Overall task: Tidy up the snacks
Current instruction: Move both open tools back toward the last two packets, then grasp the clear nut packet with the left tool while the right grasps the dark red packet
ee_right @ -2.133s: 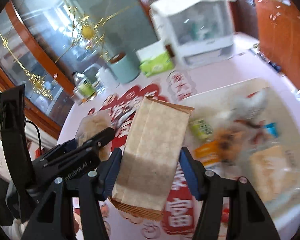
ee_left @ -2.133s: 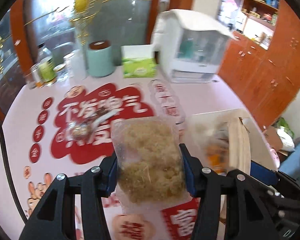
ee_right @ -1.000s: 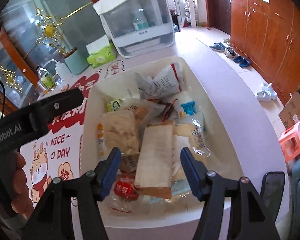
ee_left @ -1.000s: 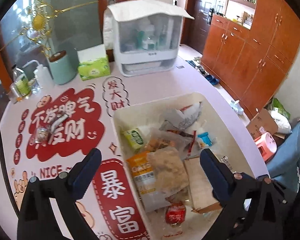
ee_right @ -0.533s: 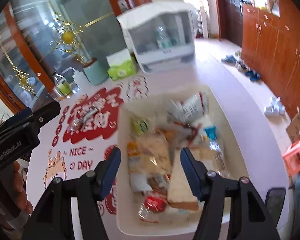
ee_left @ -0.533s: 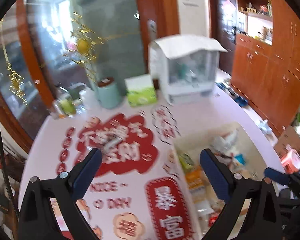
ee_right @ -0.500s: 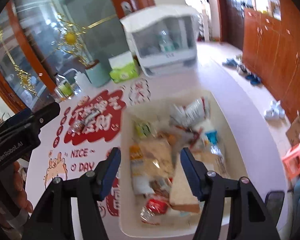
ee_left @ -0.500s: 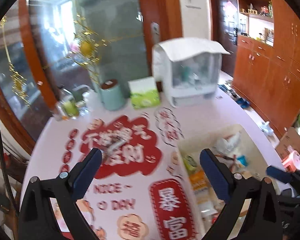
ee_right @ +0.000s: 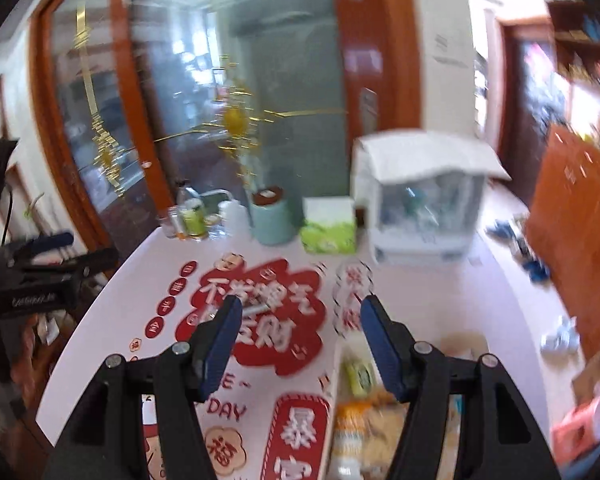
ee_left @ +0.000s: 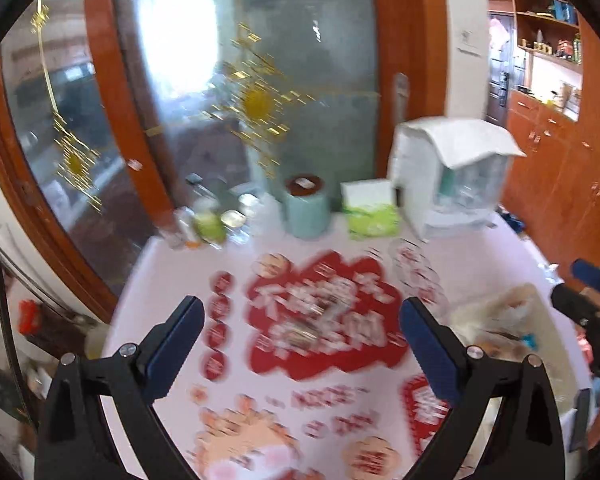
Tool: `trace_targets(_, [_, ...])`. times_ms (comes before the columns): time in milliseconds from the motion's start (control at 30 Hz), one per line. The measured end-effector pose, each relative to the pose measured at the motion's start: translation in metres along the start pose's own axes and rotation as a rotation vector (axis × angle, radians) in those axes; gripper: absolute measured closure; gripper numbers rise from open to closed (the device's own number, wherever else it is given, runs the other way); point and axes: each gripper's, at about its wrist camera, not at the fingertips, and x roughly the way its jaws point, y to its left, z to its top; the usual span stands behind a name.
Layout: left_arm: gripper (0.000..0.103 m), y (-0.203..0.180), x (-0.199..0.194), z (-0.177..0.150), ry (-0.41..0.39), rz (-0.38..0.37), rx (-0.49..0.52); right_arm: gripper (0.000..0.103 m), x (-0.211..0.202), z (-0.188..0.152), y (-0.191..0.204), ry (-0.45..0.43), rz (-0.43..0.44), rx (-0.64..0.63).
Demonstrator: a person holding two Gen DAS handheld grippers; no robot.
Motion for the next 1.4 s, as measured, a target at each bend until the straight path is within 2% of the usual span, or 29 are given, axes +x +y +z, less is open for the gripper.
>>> trace_targets(133, [0.005,0.040,0.009,0.026,-0.043,0.070,0.034,0.040,0.029,0.035,0.041,0.010,0.004,-0.114])
trace_targets(200, [0.005,0.055,0.020,0.033,-0.028,0.085,0.037,0.033,0.046,0.045,0.053,0.027,0.004,-0.131])
trace_targets(333, [0.005,0.081,0.059,0.034,0.030,0.064,0.041,0.032,0.097,0.059,0.071,0.093,0.017,-0.108])
trace_targets(433, [0.005,0.089,0.096,0.023,0.085,0.036,0.046,0.032,0.147,0.059,0.076,0.164,0.013,-0.069])
trace_targets(533, [0.005,0.084,0.146,0.001,0.153,0.008,0.057,0.032,0.195,0.050,0.077,0.239,-0.025,-0.019])
trace_targets(600, [0.005,0.074,0.180,-0.019,0.211,-0.019,0.051,0.032,0.225,0.040,0.075,0.304,-0.015,0.030])
trace_targets(733, [0.005,0.048,0.243,-0.059,0.309,-0.072,0.027,0.032,0.293,0.010,0.059,0.447,0.009,0.221])
trace_targets(833, [0.005,0.029,0.287,-0.084,0.375,-0.086,0.007,0.032,0.330,-0.011,0.049,0.514,0.019,0.334])
trace_targets(933, [0.005,0.016,0.320,-0.103,0.418,-0.101,-0.024,0.033,0.359,-0.026,0.046,0.561,0.020,0.391])
trace_targets(1067, [0.005,0.006,0.346,-0.121,0.461,-0.108,-0.050,0.035,0.391,-0.042,0.052,0.620,0.040,0.424])
trace_targets(1133, [0.005,0.006,0.355,-0.128,0.471,-0.133,-0.087,0.036,0.405,-0.050,0.058,0.644,0.052,0.424])
trace_targets(1233, [0.006,0.013,0.359,-0.130,0.463,-0.130,-0.141,0.037,0.421,-0.054,0.065,0.670,0.049,0.400])
trace_targets(1333, [0.016,0.027,0.365,-0.132,0.466,-0.146,-0.202,0.038,0.434,-0.056,0.073,0.682,0.033,0.368])
trace_targets(1400, [0.026,0.035,0.367,-0.134,0.467,-0.166,-0.233,0.040,0.438,-0.053,0.080,0.673,0.012,0.324])
